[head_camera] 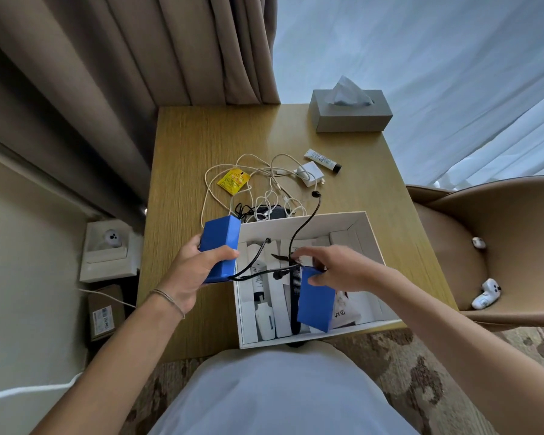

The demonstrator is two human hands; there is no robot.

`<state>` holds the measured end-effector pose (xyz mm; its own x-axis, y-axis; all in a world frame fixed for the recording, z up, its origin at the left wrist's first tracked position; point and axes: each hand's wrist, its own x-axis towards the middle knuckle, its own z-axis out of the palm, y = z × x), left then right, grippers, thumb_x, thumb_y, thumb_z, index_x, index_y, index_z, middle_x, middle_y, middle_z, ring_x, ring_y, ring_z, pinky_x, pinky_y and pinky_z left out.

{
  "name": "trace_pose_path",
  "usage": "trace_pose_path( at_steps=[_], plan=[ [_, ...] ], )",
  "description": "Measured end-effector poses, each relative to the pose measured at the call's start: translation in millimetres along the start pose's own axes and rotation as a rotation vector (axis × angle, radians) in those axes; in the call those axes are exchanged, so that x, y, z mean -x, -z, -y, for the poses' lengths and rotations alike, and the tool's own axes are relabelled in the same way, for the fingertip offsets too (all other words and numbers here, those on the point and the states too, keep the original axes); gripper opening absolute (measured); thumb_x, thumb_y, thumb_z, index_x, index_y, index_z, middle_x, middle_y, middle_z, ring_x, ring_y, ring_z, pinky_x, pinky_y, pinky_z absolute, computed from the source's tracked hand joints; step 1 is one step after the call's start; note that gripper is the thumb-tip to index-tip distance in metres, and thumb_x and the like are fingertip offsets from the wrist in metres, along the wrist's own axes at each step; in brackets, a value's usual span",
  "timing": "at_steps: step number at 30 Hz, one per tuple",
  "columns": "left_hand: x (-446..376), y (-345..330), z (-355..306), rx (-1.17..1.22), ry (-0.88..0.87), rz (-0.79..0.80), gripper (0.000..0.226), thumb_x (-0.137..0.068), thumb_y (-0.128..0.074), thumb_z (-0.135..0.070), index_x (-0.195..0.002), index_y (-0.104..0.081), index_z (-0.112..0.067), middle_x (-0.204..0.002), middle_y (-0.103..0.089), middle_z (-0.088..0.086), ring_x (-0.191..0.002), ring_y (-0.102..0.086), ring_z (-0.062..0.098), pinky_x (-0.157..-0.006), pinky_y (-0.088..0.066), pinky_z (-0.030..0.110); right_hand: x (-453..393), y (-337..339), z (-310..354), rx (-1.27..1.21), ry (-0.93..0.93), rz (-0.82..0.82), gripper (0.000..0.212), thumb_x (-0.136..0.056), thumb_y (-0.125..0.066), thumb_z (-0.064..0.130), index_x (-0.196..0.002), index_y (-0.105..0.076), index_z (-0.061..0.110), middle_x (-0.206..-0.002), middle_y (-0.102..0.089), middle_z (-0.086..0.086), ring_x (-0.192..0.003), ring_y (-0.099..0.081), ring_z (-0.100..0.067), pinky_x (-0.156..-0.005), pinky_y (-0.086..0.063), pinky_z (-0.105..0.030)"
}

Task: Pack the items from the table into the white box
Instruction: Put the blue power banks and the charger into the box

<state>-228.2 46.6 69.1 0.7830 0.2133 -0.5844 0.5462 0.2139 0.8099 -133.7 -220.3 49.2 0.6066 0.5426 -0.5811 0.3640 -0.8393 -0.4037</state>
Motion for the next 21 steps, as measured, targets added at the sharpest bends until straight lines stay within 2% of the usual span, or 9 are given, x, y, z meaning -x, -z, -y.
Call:
trace_pose_path(
  at_steps=[2,4,5,7,9,12,14,17,21],
  plan=[
    [-1.7,-0.9,0.3,0.002,0.002,-0.002,0.065,-0.061,-0.081,-0.024,-0.122,-0.058,-0.017,-0.107,-0.062,0.006,-0.088,-0.06,0.019,-0.067,-0.053,0.031,4.1,8.3,3.0,0.085,0.002,-0.061,0.049,-0.089,-0.061,0.033,-0.137,-0.054,0.044,-0.103,-0.073,-0.001,-0.069,-0.064,-0.011,-0.059,-0.051,-0.03],
    [-3.1,-2.4,1.3,0.011,0.002,-0.003,0.068,-0.059,-0.079,-0.026,-0.123,-0.057,-0.017,-0.109,-0.062,0.007,-0.091,-0.061,0.02,-0.069,-0.054,0.033,4.0,13.8,7.1,0.14,-0.022,-0.125,0.048,-0.085,-0.059,0.034,-0.132,-0.061,0.041,-0.118,-0.072,0.003,-0.077,-0.065,-0.011,-0.062,-0.052,-0.028],
    [-3.8,-3.0,2.5,0.015,0.001,-0.005,0.067,-0.06,-0.08,-0.024,-0.123,-0.057,-0.017,-0.109,-0.062,0.007,-0.091,-0.061,0.02,-0.07,-0.054,0.033,2.3,15.0,9.6,0.165,-0.048,-0.139,0.048,-0.084,-0.058,0.034,-0.131,-0.063,0.041,-0.118,-0.072,0.004,-0.082,-0.065,-0.013,-0.063,-0.052,-0.027],
    [-5.2,-4.1,5.6,0.02,0.002,-0.01,0.058,-0.07,-0.083,-0.017,-0.122,-0.058,-0.017,-0.107,-0.063,0.006,-0.089,-0.061,0.019,-0.069,-0.053,0.032,-4.5,11.2,15.6,0.205,-0.123,-0.124,0.044,-0.082,-0.058,0.031,-0.125,-0.067,0.038,-0.101,-0.075,0.005,-0.075,-0.066,-0.013,-0.057,-0.049,-0.024],
    [-6.3,-4.9,8.2,0.02,0.002,-0.02,0.048,-0.079,-0.077,-0.012,-0.122,-0.058,-0.016,-0.104,-0.063,0.004,-0.087,-0.061,0.017,-0.067,-0.052,0.031,-15.5,2.4,21.9,0.24,-0.205,-0.075,0.033,-0.082,-0.056,0.024,-0.11,-0.073,0.026,-0.086,-0.073,0.003,-0.071,-0.066,-0.015,-0.056,-0.051,-0.024],
    [-6.7,-4.4,10.5,0.011,0.004,-0.021,0.047,-0.079,-0.076,-0.011,-0.123,-0.058,-0.016,-0.103,-0.063,0.004,-0.087,-0.061,0.018,-0.066,-0.052,0.03,-29.4,-10.3,30.4,0.315,-0.313,-0.017,0.008,-0.081,-0.053,0.015,-0.082,-0.06,0.012,-0.075,-0.062,0.0,-0.065,-0.057,-0.017,-0.06,-0.048,-0.028],
    [-6.5,-3.0,11.4,0.008,0.005,-0.019,0.049,-0.079,-0.077,-0.012,-0.123,-0.058,-0.016,-0.105,-0.063,0.005,-0.089,-0.062,0.019,-0.067,-0.052,0.031,-35.5,-15.9,35.7,0.38,-0.354,-0.013,0.005,-0.08,-0.053,0.014,-0.085,-0.056,0.014,-0.074,-0.057,0.0,-0.064,-0.052,-0.015,-0.058,-0.044,-0.028],
    [-6.5,-1.1,12.0,0.006,0.011,-0.026,0.052,-0.076,-0.079,-0.014,-0.124,-0.057,-0.016,-0.107,-0.063,0.005,-0.091,-0.061,0.019,-0.069,-0.052,0.033,-43.9,-26.5,38.6,0.406,-0.402,-0.014,0.017,-0.083,-0.057,0.017,-0.1,-0.055,0.014,-0.073,-0.055,0.001,-0.061,-0.048,-0.013,-0.054,-0.035,-0.028],
    [-4.9,1.2,10.3,0.014,0.024,-0.021,0.064,-0.062,-0.082,-0.025,-0.121,-0.059,-0.018,-0.109,-0.063,0.006,-0.092,-0.062,0.02,-0.068,-0.053,0.032,-49.7,-34.5,30.9,0.434,-0.394,0.012,0.032,-0.087,-0.056,0.017,-0.118,-0.054,0.011,-0.076,-0.057,0.001,-0.064,-0.052,-0.013,-0.054,-0.04,-0.027]
  ],
)
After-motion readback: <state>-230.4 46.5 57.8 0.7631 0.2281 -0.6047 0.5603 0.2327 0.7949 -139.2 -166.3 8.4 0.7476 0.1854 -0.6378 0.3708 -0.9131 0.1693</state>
